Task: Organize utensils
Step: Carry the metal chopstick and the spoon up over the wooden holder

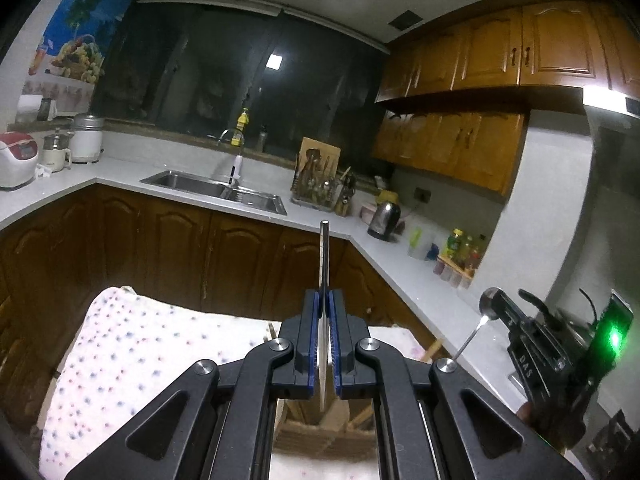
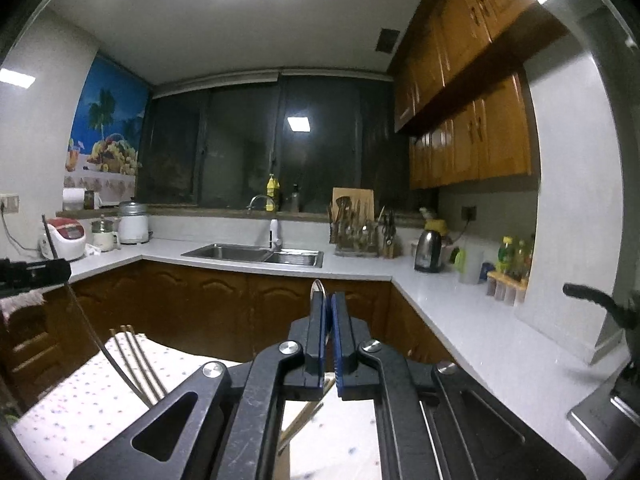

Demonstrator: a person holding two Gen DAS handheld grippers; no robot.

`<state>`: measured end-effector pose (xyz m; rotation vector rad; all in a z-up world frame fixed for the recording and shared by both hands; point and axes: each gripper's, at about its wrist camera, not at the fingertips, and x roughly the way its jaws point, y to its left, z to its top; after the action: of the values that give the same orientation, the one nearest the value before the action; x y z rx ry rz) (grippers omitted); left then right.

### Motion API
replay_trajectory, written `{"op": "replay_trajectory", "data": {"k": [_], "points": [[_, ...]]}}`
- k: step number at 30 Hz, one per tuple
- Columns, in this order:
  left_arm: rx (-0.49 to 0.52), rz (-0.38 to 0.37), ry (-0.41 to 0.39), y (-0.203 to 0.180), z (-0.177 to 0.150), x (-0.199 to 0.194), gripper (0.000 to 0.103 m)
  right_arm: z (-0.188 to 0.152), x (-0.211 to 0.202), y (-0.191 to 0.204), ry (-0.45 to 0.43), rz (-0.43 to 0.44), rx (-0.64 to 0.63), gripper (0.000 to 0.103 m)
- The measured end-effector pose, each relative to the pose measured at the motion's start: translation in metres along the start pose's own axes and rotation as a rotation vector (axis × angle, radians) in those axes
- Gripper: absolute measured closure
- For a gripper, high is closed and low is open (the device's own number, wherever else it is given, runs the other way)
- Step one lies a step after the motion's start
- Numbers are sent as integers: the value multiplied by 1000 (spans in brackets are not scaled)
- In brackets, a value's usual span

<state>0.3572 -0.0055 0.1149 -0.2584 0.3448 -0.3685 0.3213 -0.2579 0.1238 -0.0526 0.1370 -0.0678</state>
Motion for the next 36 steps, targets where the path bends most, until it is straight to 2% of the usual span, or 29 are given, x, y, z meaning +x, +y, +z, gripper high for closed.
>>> {"op": "replay_trajectory", "data": {"k": [13,26,36], "points": [[12,37,69,-3,-47,60,100,-48,22,26,31,4,-81,100],[26,63,159,-5,-69,74,100,-81,25,23,127,8,-33,100],[20,96,155,-3,-68,73,98,-99,26,23,213,23,-8,100]]}}
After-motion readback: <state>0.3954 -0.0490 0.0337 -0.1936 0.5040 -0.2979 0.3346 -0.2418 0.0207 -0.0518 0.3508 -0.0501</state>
